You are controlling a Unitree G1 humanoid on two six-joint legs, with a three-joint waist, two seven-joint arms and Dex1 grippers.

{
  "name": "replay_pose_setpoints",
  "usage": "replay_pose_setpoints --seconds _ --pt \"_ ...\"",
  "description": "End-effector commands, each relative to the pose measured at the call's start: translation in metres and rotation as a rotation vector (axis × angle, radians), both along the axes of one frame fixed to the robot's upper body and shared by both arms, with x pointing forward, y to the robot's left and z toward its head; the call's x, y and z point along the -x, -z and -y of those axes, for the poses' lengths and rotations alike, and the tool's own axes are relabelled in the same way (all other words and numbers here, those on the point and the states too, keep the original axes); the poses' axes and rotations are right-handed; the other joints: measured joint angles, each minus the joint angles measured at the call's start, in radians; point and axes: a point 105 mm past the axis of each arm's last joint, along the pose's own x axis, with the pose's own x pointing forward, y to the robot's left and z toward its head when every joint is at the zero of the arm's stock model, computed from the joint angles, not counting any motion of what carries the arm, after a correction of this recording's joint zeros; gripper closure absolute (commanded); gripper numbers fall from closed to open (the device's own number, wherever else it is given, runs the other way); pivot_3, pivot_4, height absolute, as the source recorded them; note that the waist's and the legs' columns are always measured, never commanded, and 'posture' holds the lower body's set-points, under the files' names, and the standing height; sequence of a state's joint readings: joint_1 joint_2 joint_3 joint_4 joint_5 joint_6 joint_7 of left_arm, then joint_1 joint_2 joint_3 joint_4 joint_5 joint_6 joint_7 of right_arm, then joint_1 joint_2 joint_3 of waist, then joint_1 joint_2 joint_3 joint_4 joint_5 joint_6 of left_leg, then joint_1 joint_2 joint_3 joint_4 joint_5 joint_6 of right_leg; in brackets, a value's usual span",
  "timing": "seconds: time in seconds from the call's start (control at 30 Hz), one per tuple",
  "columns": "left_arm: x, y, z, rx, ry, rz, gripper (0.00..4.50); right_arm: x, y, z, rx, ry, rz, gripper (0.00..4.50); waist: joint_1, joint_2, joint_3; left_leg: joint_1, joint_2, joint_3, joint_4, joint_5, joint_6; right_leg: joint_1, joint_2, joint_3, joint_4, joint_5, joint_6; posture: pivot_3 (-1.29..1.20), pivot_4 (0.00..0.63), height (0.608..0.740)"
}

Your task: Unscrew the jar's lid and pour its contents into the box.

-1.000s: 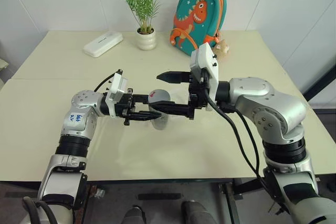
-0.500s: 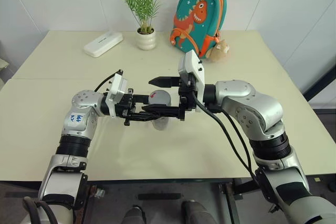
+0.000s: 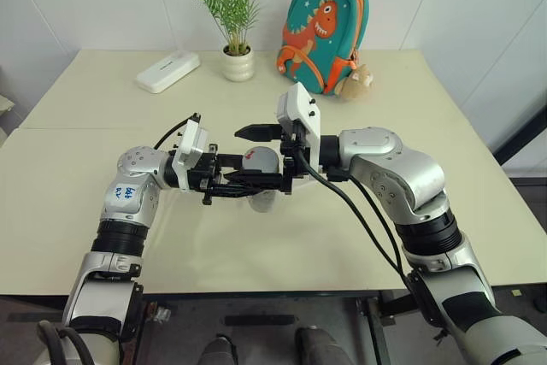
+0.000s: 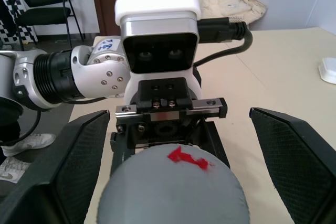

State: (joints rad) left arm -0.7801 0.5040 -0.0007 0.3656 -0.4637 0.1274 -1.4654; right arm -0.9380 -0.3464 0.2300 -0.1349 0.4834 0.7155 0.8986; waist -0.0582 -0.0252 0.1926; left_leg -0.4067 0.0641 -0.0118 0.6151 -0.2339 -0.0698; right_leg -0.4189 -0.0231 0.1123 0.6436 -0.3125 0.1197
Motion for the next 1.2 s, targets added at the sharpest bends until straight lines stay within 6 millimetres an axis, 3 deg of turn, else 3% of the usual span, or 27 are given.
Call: replay_pose_setpoints --seconds 0.03,0.53,0.9,1.2 --pt "0.005 -0.008 0.002 0.006 0.019 0.054 2.55 0.002 -0.011 0.005 -0.014 0.017 0.06 0.02 0.0 0.0 0.0 0.0 0.0 0.0 0.0 0.0 0.0 0.0 0.0 0.0 0.0 0.0 0.0 0.0 0.15 0.74" --pt "0.004 -0.008 0.001 0.01 0.008 0.052 2.55 -0.002 -0.011 0.041 0.04 0.128 0.076 0.02 0.001 0.0 0.0 0.0 0.0 0.0 0.0 0.0 0.0 0.0 0.0 0.0 0.0 0.0 0.0 0.0 0.15 0.74" --pt "0.001 -0.008 0.0 0.004 0.004 0.052 2.55 0.008 -0.013 0.045 0.049 0.115 0.075 0.02 0.002 0.0 0.0 0.0 0.0 0.0 0.0 0.0 0.0 0.0 0.0 0.0 0.0 0.0 0.0 0.0 0.15 0.74" --pt "0.0 -0.007 0.001 0.003 0.006 0.05 2.55 0.027 -0.019 0.031 0.021 0.027 0.064 0.02 0.001 0.0 0.0 0.0 0.0 0.0 0.0 0.0 0.0 0.0 0.0 0.0 0.0 0.0 0.0 0.0 0.15 0.74"
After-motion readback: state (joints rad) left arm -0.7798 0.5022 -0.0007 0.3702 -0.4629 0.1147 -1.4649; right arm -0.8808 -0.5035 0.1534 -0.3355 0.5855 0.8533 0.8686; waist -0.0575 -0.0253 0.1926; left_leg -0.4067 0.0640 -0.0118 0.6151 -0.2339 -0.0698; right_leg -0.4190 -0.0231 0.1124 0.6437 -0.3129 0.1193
